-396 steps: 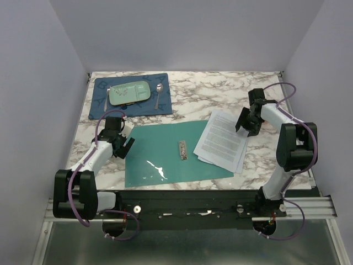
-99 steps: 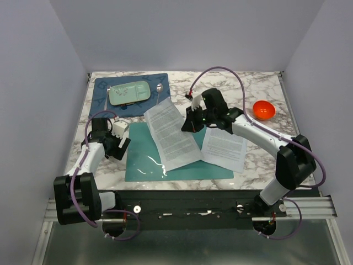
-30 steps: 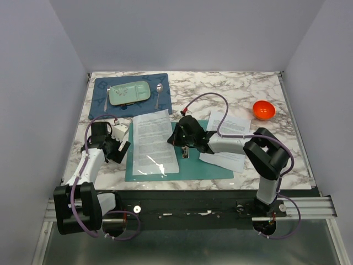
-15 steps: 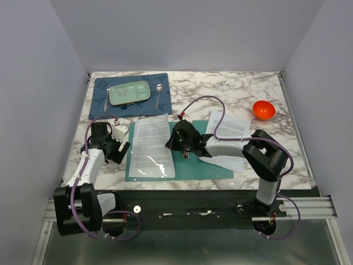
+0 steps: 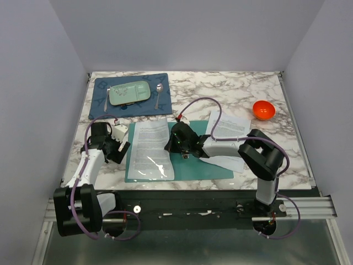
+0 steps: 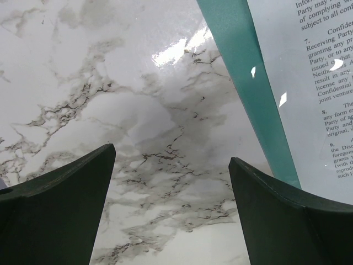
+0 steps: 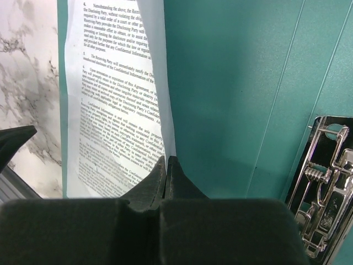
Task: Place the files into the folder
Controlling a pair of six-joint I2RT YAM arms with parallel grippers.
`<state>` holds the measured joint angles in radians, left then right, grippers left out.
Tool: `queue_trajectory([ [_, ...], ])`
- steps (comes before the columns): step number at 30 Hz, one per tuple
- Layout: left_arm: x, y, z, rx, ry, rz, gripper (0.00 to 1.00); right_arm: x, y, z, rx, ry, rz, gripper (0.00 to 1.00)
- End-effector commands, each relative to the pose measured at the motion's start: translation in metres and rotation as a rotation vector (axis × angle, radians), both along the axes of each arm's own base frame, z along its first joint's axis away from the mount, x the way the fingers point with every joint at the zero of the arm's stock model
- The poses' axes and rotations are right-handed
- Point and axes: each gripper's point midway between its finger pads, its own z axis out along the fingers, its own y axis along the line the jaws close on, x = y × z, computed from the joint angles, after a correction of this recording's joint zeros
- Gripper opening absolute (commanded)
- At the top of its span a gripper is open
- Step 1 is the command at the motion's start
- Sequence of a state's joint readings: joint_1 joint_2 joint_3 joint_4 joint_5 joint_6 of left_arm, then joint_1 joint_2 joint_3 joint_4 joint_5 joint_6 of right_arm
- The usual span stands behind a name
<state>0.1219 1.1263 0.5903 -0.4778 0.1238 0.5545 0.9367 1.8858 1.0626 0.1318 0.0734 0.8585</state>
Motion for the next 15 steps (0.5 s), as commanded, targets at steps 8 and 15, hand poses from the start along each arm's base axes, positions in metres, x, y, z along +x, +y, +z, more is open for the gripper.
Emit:
queue_trajectory([
  [8,0.002,-0.002,-0.003,-0.004,0.012,-0.007,0.99,0.001,0.019,0.002,-0.005,-0.003,0.043,0.00],
  [15,0.004,-0.002,-0.006,-0.002,0.019,-0.008,0.99,0.000,0.024,0.000,0.003,0.012,0.050,0.00],
])
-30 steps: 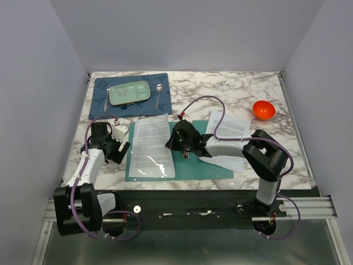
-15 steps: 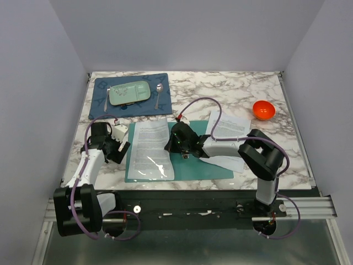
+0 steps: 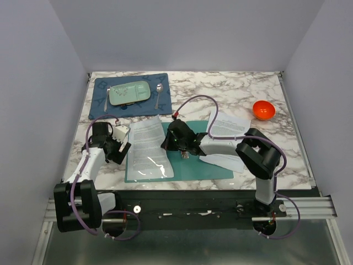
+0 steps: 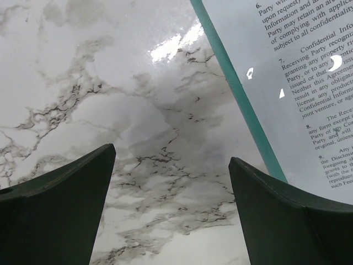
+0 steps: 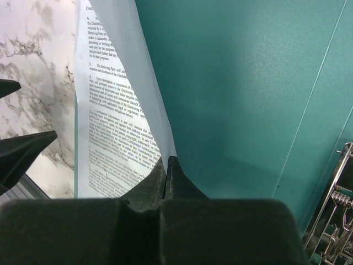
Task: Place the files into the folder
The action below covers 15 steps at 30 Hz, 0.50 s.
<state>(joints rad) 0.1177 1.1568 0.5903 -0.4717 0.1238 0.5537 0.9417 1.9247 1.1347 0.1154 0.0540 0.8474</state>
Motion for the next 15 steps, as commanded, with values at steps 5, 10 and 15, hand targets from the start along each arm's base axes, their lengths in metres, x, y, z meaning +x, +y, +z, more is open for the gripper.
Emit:
queue_trajectory([
  [5,0.005,-0.002,0.001,0.002,-0.013,-0.008,0.99,-0.010,0.004,-0.012,-0.023,0.031,0.015,0.00],
  [10,0.006,-0.001,0.002,0.004,-0.014,-0.007,0.99,-0.013,-0.001,-0.018,-0.031,0.054,-0.008,0.00],
  [15,0.011,-0.001,0.013,0.002,-0.033,-0.003,0.99,-0.013,-0.007,-0.021,-0.079,0.068,-0.037,0.06],
])
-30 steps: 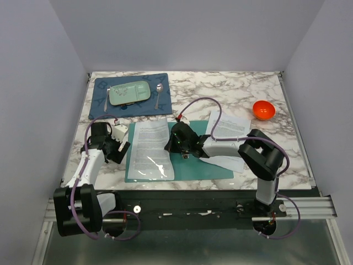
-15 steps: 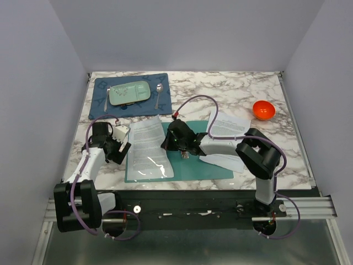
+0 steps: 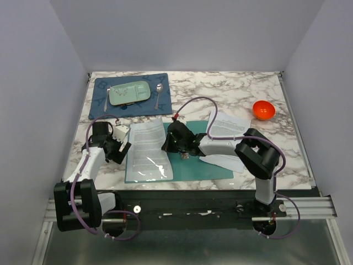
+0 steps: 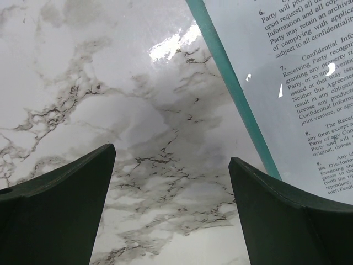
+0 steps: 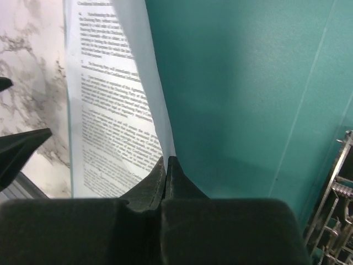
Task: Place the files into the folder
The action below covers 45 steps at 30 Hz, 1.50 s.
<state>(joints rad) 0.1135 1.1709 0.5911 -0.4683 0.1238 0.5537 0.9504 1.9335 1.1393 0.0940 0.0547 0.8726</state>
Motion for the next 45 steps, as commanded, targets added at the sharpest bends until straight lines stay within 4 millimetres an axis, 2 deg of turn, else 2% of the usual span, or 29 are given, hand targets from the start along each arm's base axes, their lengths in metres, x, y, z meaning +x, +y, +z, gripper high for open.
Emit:
queue_trajectory([
  [1,0.012,-0.001,0.018,-0.004,-0.042,0.004,0.99,-0.007,-0.013,-0.018,-0.099,0.045,-0.043,0.13],
  [2,0.017,-0.002,0.025,-0.009,-0.059,0.007,0.99,-0.006,-0.014,-0.017,-0.104,0.044,-0.049,0.21],
  [3,0.016,-0.003,0.028,-0.016,-0.053,0.007,0.99,-0.005,-0.014,-0.016,-0.109,0.043,-0.053,0.36],
  [5,0.022,-0.005,0.041,-0.031,-0.076,0.010,0.99,-0.002,-0.017,-0.014,-0.132,0.039,-0.069,0.46],
  [6,0.022,-0.005,0.045,-0.034,-0.076,0.009,0.99,-0.002,-0.016,-0.009,-0.128,0.036,-0.067,0.55],
  [11,0.029,-0.005,0.074,-0.027,-0.132,-0.001,0.99,0.001,-0.017,0.016,-0.130,0.002,-0.055,0.72],
  [12,0.029,-0.004,0.078,-0.022,-0.140,0.001,0.99,0.002,-0.018,0.022,-0.132,-0.013,-0.044,0.80],
  [13,0.030,-0.003,0.082,-0.020,-0.147,0.004,0.99,0.001,-0.020,0.033,-0.126,-0.026,-0.046,0.83],
  [16,0.032,-0.005,0.099,-0.034,-0.170,0.010,0.99,0.002,-0.033,0.053,-0.135,-0.055,-0.047,0.88],
  [17,0.036,-0.007,0.110,-0.045,-0.191,0.006,0.99,0.002,-0.038,0.057,-0.132,-0.060,-0.049,0.89],
  [19,0.035,-0.020,0.118,-0.118,-0.181,0.003,0.99,0.004,-0.054,0.058,-0.151,-0.061,-0.053,0.90],
  [20,0.038,-0.026,0.129,-0.141,-0.194,-0.008,0.99,0.005,-0.060,0.072,-0.132,-0.083,-0.056,0.88],
  [21,0.036,-0.036,0.128,-0.179,-0.166,-0.027,0.99,0.009,-0.070,0.073,-0.140,-0.089,-0.064,0.71],
  [22,0.036,-0.044,0.131,-0.201,-0.162,-0.024,0.99,0.005,-0.079,0.068,-0.146,-0.079,-0.063,0.58],
  [23,0.037,-0.061,0.134,-0.216,-0.157,-0.067,0.99,0.006,-0.084,0.069,-0.145,-0.078,-0.063,0.45],
  [24,0.036,-0.075,0.132,-0.224,-0.144,-0.097,0.99,0.010,-0.091,0.071,-0.148,-0.085,-0.056,0.20],
  [25,0.037,-0.083,0.131,-0.217,-0.138,-0.109,0.99,0.008,-0.092,0.068,-0.150,-0.075,-0.036,0.10],
  [26,0.034,-0.107,0.133,-0.234,-0.130,-0.154,0.99,0.006,-0.097,0.062,-0.168,-0.065,-0.033,0.03],
  [27,0.037,-0.118,0.129,-0.236,-0.116,-0.170,0.96,0.007,-0.104,0.059,-0.181,-0.063,-0.034,0.01],
  [29,0.037,-0.137,0.128,-0.235,-0.097,-0.191,0.94,0.002,-0.112,0.051,-0.193,-0.047,-0.037,0.02],
  [30,0.035,-0.155,0.121,-0.233,-0.067,-0.235,0.90,-0.002,-0.122,0.038,-0.209,-0.023,-0.044,0.06],
  [32,0.036,-0.168,0.116,-0.228,-0.052,-0.253,0.84,-0.007,-0.125,0.032,-0.177,-0.007,-0.033,0.07],
  [33,0.034,-0.183,0.108,-0.230,-0.021,-0.278,0.79,-0.010,-0.134,0.020,-0.182,0.018,-0.042,0.07],
  [38,0.030,-0.221,0.096,-0.274,0.046,-0.309,0.67,-0.016,-0.131,0.003,-0.125,0.064,-0.010,0.04],
  [40,0.029,-0.237,0.091,-0.302,0.066,-0.303,0.58,-0.015,-0.128,-0.003,-0.117,0.069,-0.002,0.01],
  [44,0.028,-0.263,0.087,-0.358,0.123,-0.309,0.50,-0.019,-0.120,-0.016,-0.080,0.100,0.040,0.01],
  [45,0.029,-0.268,0.079,-0.354,0.145,-0.307,0.47,-0.021,-0.119,-0.021,-0.076,0.113,0.042,0.01],
])
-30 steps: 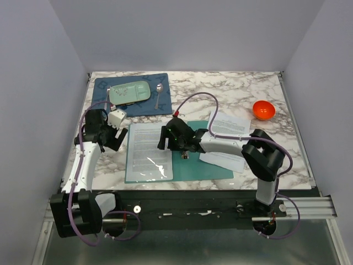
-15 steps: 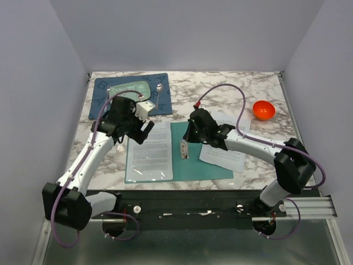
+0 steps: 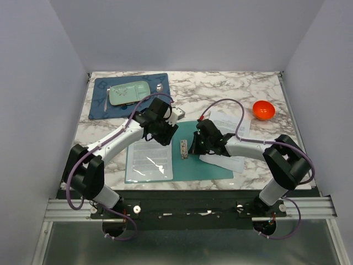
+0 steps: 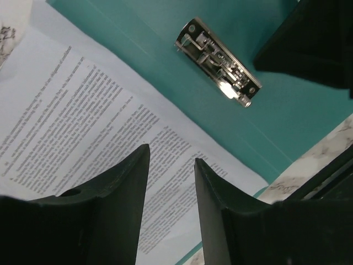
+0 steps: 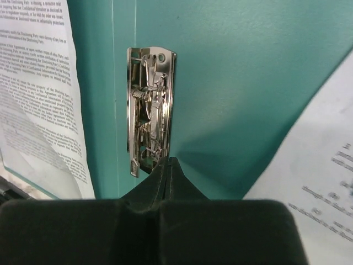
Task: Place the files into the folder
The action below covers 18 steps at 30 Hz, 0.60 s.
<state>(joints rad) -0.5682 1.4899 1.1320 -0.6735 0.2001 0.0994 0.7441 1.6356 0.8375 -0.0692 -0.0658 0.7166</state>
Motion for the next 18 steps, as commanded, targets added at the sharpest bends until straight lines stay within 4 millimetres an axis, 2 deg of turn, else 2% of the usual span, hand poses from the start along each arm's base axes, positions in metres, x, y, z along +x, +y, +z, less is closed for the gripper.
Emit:
queue_trajectory([
  [1,0.007,-0.033,0.002,-0.078,0.046,0.018,0.46,-0.004,0.014,-0.011,0.079,0.022,0.050,0.01],
  [2,0.010,-0.038,0.002,-0.080,0.045,0.014,0.45,-0.008,0.012,-0.017,0.075,0.038,0.048,0.00],
  [3,0.014,-0.040,-0.009,-0.058,0.061,0.018,0.42,-0.010,0.010,-0.022,0.071,0.051,0.039,0.01],
  [5,0.026,-0.044,-0.014,-0.032,0.050,0.030,0.38,-0.013,0.009,-0.027,0.074,0.058,0.031,0.00],
  [6,0.030,-0.046,-0.027,-0.010,0.069,0.032,0.36,-0.018,0.004,-0.034,0.069,0.075,0.022,0.00],
  [8,0.039,-0.052,-0.031,0.002,0.067,0.037,0.34,-0.021,0.002,-0.037,0.076,0.082,0.012,0.01],
  [9,0.040,-0.055,-0.043,0.020,0.086,0.033,0.33,-0.026,-0.002,-0.043,0.069,0.098,-0.001,0.01],
  [13,0.044,-0.062,-0.063,0.044,0.114,0.022,0.32,-0.028,-0.007,-0.048,0.065,0.102,-0.026,0.00],
  [18,0.047,-0.059,-0.082,0.084,0.118,0.018,0.30,-0.028,-0.014,-0.052,0.053,0.105,-0.072,0.00],
])
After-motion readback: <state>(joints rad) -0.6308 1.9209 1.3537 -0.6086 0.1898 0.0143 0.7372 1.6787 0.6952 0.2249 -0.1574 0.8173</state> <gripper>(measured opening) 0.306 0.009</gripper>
